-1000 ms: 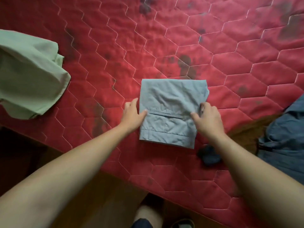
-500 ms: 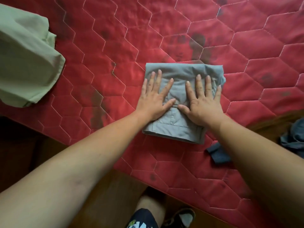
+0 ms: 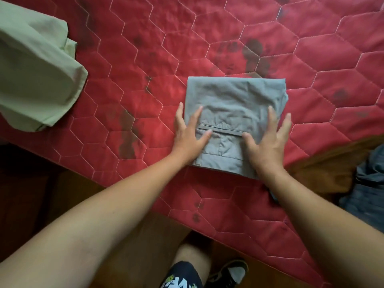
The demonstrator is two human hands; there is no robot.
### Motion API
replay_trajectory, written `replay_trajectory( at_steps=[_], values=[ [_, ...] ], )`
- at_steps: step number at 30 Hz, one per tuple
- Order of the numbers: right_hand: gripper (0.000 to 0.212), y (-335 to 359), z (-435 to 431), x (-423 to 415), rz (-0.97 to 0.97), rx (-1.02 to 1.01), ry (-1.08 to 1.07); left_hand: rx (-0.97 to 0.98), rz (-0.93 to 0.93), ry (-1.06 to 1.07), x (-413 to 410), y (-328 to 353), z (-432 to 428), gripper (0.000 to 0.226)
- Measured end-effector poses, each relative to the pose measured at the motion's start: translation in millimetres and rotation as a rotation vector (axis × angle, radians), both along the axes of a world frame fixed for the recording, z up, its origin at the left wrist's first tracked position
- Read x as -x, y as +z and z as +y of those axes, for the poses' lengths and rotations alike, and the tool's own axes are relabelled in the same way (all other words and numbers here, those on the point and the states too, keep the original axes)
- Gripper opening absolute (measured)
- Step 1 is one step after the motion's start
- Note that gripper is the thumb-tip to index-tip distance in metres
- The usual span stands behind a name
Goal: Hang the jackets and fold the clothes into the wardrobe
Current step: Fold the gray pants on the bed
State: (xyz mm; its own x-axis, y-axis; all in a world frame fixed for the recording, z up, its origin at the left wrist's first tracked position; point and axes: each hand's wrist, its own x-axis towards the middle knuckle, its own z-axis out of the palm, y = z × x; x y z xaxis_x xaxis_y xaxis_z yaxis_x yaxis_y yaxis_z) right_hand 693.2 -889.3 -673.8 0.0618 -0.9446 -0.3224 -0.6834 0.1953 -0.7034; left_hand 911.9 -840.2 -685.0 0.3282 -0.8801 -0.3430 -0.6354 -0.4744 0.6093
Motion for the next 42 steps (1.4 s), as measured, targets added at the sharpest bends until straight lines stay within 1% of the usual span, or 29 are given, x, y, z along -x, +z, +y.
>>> replay_trajectory(
  at_steps=[1, 2, 4, 6, 7, 9, 10, 12, 16, 21, 24, 28, 34, 42],
  values=[
    [0.078, 8, 1, -3, -0.065, -0.065, -0.137, 0.004, 0.104, 0.124, 0, 5, -2, 0.065],
    [0.067, 9, 2, -6, -0.099, -0.120, -0.221, 0.005, 0.188, 0.211, 0, 10, -5, 0.058],
    [0.045, 13, -1, -8, -0.168, -0.217, -0.260, -0.005, 0.331, 0.290, -2, 22, -12, 0.045],
    [0.032, 16, -11, -1, -0.312, -0.321, -0.285, -0.062, 0.524, 0.363, -8, 34, -15, 0.038],
    [0.029, 19, -14, 3, -0.401, -0.412, -0.303, -0.106, 0.608, 0.373, -13, 40, -14, 0.036],
    [0.032, 33, -15, 12, -0.548, -0.581, -0.284, -0.163, 0.673, 0.341, -22, 53, -8, 0.037],
    [0.035, 41, -12, 15, -0.566, -0.612, -0.252, -0.178, 0.695, 0.321, -25, 60, -3, 0.039],
    [0.041, 56, -4, 20, -0.553, -0.597, -0.199, -0.192, 0.737, 0.290, -25, 77, 7, 0.044],
    [0.043, 102, 14, 25, -0.593, -0.533, -0.189, -0.148, 0.775, 0.257, -15, 124, 27, 0.049],
    [0.052, 171, 34, 34, -0.590, -0.370, -0.066, 0.001, 0.789, 0.242, -7, 194, 55, 0.053],
    [0.062, 220, 47, 34, -0.593, -0.281, 0.005, 0.084, 0.768, 0.235, -3, 238, 77, 0.053],
    [0.070, 287, 68, 31, -0.654, -0.241, 0.056, 0.163, 0.747, 0.230, -4, 305, 105, 0.052],
    [0.073, 384, 105, 32, -0.756, -0.263, 0.069, 0.235, 0.732, 0.223, -2, 406, 157, 0.059],
    [0.073, 500, 172, 25, -0.797, -0.231, 0.157, 0.355, 0.730, 0.251, 4, 519, 241, 0.062]
  ],
)
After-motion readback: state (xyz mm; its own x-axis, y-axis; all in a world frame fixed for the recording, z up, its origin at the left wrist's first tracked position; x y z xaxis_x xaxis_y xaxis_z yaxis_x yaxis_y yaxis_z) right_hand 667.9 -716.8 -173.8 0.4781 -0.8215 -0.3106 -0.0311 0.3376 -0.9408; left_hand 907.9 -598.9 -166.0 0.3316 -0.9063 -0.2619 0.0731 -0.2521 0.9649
